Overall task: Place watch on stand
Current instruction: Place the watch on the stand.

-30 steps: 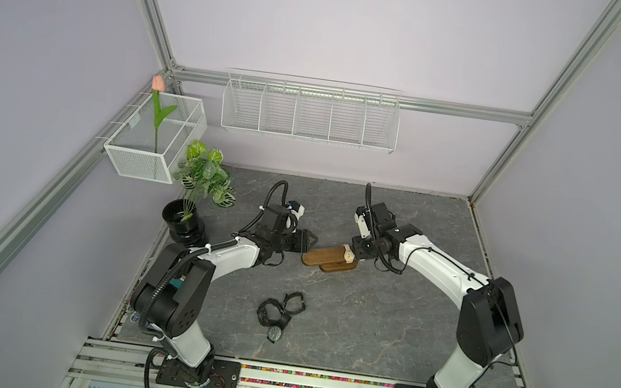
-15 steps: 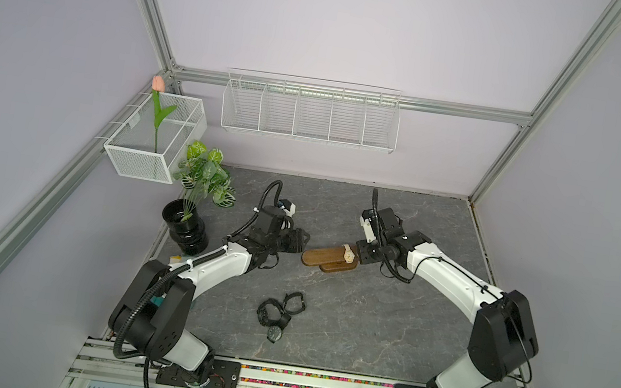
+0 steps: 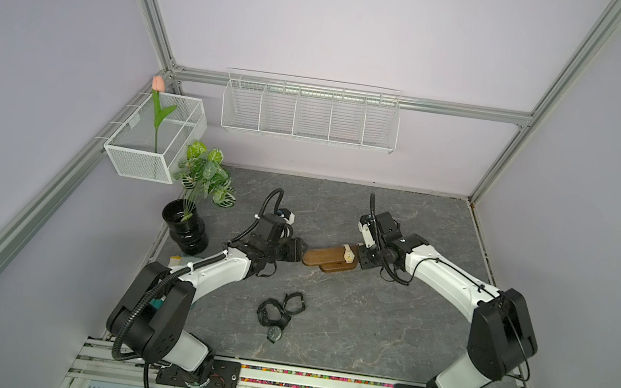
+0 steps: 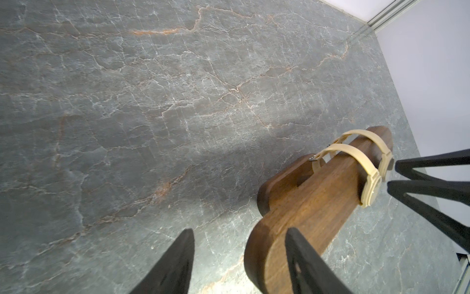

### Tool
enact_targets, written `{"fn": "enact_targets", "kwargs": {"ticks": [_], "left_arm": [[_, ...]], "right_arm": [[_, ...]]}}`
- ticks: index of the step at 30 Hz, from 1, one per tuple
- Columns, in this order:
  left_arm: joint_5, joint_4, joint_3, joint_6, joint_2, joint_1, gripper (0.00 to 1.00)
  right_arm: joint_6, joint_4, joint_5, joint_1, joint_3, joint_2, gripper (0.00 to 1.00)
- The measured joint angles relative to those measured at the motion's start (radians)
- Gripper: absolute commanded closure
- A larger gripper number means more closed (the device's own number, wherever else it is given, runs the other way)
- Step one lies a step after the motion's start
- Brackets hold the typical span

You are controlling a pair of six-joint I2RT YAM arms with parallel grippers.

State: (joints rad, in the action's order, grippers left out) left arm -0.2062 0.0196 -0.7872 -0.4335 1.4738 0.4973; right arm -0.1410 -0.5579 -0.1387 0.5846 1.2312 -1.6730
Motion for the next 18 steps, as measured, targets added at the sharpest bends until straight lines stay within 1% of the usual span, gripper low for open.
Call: {"fn": "enact_targets", "kwargs": {"ticks": [10,18], "left_arm": [[0.000,0.001,0.000,0.000,0.023,0.001,0.42],[0.000,0.001,0.000,0.000,0.023,0.001,0.42]], "right_arm": [[0.015,-0.003,-0.003,0.008,0.037,-0.027,0.55],[0.019,-0.008,-0.010,0.010,0.059,-0.062,0.56]]}}
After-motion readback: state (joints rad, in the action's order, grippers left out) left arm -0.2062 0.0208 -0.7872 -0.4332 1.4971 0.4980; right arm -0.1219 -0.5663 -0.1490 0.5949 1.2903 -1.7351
